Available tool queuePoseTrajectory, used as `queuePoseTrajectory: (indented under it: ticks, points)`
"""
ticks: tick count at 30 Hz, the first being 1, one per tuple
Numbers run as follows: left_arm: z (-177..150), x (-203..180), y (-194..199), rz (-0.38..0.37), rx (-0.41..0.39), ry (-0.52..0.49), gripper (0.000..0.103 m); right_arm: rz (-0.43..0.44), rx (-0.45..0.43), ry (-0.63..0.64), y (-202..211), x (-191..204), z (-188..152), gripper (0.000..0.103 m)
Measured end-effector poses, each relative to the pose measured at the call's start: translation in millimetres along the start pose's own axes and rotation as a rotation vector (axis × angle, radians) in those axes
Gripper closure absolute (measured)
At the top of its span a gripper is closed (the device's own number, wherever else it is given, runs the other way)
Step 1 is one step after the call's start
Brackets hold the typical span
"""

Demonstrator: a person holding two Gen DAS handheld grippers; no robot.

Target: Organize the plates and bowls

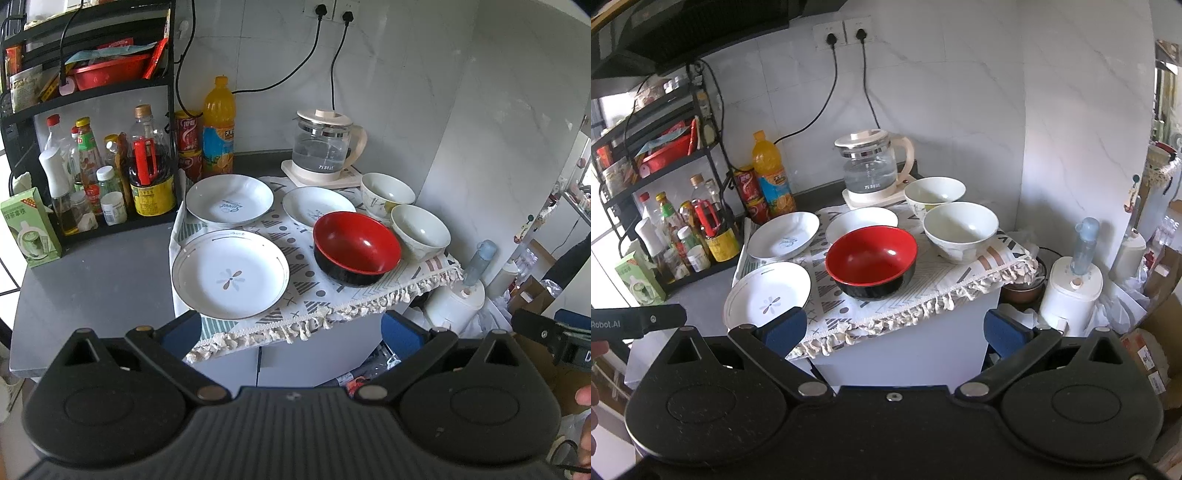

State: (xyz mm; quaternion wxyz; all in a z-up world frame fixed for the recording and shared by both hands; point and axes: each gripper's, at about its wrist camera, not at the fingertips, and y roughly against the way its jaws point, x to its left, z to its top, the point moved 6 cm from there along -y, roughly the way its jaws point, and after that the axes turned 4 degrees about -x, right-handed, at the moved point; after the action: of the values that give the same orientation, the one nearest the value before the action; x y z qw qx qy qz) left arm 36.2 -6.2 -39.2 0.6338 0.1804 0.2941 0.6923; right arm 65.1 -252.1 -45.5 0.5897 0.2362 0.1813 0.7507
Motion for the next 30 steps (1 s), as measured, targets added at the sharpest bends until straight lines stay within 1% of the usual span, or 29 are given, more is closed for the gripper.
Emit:
queuePoseTrajectory:
  ticks: [8, 23, 30]
  points:
    - [2, 1, 2, 0.007, 0.002, 0.009, 0.001, 0.016, 0.021, 0.016, -3, 1, -1, 0.000]
    - [3, -2, 1, 0.013, 0.009, 0.027, 0.001, 0.016, 0.022, 0.019, -4, 2, -3, 0.000]
    - [9, -12, -10, 0.016, 0.020, 0.036, 0.001, 0.011, 0.027, 0.004, -10, -13, 1, 0.000]
